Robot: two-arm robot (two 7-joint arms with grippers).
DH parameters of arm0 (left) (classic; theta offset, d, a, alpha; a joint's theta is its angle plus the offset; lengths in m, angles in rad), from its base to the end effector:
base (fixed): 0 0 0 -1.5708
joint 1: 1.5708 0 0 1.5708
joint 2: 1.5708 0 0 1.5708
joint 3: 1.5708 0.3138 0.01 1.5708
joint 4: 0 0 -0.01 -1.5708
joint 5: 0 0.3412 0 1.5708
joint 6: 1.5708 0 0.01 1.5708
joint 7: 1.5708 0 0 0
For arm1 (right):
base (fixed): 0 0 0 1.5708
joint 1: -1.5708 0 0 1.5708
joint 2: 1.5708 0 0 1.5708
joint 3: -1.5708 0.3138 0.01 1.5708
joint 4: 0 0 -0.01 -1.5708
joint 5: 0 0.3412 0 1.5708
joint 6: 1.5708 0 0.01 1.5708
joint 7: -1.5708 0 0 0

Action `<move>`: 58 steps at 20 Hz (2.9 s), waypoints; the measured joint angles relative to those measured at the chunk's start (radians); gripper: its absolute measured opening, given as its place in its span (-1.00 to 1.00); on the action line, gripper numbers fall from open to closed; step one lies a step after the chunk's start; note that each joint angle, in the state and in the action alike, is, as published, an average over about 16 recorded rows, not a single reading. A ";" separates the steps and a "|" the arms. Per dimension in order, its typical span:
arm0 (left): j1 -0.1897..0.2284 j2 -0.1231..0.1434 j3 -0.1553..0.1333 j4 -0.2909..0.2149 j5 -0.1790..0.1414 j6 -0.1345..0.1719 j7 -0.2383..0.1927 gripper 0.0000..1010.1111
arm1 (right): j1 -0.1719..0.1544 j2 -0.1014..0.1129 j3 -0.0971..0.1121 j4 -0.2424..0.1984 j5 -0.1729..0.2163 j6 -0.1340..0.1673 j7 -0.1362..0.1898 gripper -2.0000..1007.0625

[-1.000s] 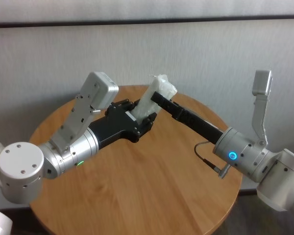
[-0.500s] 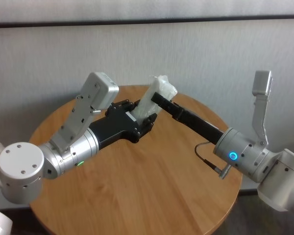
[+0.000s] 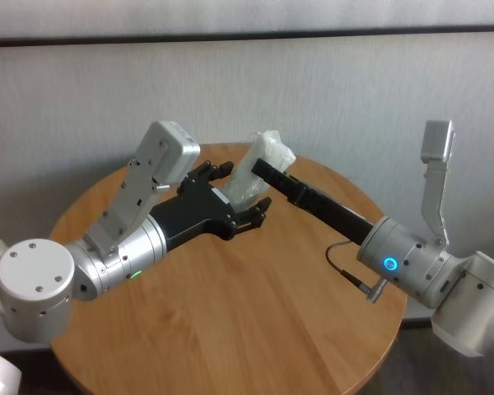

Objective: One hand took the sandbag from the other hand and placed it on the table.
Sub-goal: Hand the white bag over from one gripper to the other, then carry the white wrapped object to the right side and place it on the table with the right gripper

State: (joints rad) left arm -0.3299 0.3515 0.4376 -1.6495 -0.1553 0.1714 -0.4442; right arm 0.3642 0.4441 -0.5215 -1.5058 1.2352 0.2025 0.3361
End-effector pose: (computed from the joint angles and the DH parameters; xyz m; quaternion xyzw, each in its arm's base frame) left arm 0.4168 -0.0413 -0.2086 0.0854 -0.1246 0.3563 0.9221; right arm 0.4298 0.0140 -0.2548 0.1704 0.2925 -0.3265 0.8825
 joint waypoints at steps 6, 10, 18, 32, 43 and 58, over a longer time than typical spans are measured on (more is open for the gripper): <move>0.000 0.000 0.000 0.000 0.000 0.000 0.000 0.86 | 0.002 0.004 -0.004 0.001 0.015 -0.018 -0.019 -0.01; 0.000 0.000 0.000 0.000 0.000 0.000 0.000 0.95 | 0.004 0.006 -0.006 0.001 0.023 -0.031 -0.030 -0.01; -0.001 0.000 0.000 0.000 0.000 0.000 0.001 0.98 | 0.006 0.012 -0.018 -0.004 0.032 -0.046 -0.043 -0.01; 0.008 0.004 -0.011 -0.011 -0.013 0.015 0.036 0.98 | 0.001 0.024 -0.045 -0.017 0.012 -0.050 -0.056 -0.01; 0.016 0.003 -0.030 -0.015 -0.044 0.028 0.057 0.98 | 0.003 0.021 -0.030 -0.007 0.005 -0.061 -0.064 -0.01; 0.040 -0.005 -0.077 -0.028 -0.060 0.061 0.145 0.98 | 0.012 0.012 -0.012 0.023 -0.033 -0.071 -0.089 -0.01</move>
State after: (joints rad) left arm -0.2896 0.3461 0.3604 -1.6771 -0.2151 0.2325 -0.2991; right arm 0.3763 0.4558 -0.5333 -1.4832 1.2025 0.1318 0.2475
